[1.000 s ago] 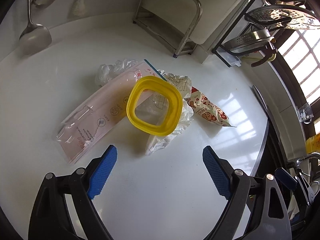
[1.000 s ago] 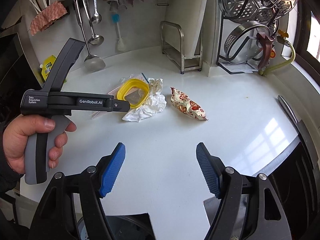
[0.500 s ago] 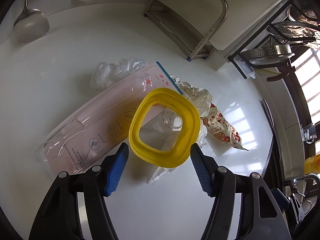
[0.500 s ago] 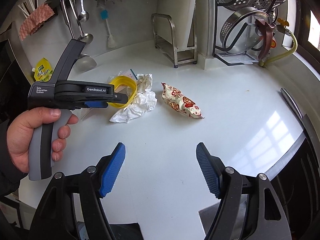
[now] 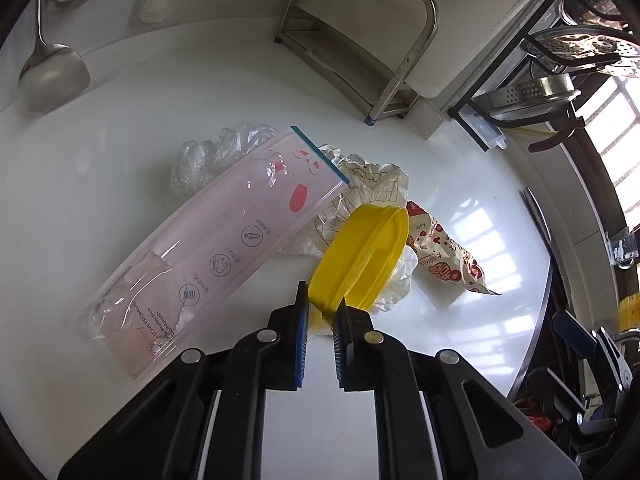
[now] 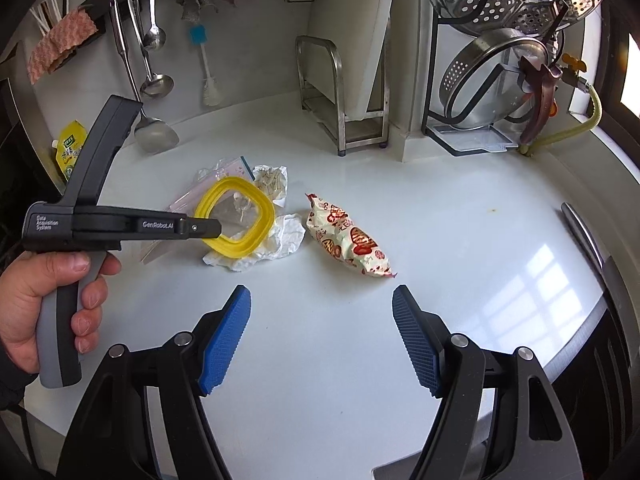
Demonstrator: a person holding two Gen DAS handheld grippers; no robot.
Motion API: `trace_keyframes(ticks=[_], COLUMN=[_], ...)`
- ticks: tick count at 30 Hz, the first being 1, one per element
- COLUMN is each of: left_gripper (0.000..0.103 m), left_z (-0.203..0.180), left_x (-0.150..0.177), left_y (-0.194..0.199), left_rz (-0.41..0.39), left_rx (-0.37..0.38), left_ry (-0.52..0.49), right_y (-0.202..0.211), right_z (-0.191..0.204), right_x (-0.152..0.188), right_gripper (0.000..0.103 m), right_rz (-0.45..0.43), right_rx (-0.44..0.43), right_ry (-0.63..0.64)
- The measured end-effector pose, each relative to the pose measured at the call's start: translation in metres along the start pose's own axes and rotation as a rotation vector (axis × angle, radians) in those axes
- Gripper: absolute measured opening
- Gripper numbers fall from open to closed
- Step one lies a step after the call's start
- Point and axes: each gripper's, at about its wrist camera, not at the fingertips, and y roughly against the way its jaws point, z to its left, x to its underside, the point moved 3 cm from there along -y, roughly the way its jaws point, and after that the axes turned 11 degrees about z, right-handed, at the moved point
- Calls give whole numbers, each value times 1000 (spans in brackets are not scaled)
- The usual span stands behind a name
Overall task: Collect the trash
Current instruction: 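Grasp the yellow lid with the left gripper while the right gripper grasps the snack wrapper, then carry the yellow lid and snack wrapper over the bin with both grippers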
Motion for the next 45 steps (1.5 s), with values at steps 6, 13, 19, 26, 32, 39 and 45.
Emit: trace_keyframes(ticks=[6,13,19,26,32,39,45], left_gripper=[11,11,11,11,11,11,11], left_z=[-4,-9,-8,-6,-9,-13,-9], left_x=[2,9,17,31,32,35,48], left_y=[15,37,49,56,62,78,96], left_rz=[-36,-76,-80,-68,-79,-104,-123], left_rx=[3,-2,-4,-11,-11,-13,-40], left_ry=[-14,-38,-42,-53,-59,-72,-90], right_y=[-32,-72,-100,-112,-92,-57,-18], right_z=[-13,-21,-14,-14,-9,-8,2], right_x=[-37,-57,-63,-57,-52,-43,-20], right_gripper=[70,70,70,36,27,27,27], right_rz=[38,142,228,283,256,208,163], right_rx=[28,-20,-5,-5,-20,-46,-99], right_ry=[74,175,267,273,255,212,202])
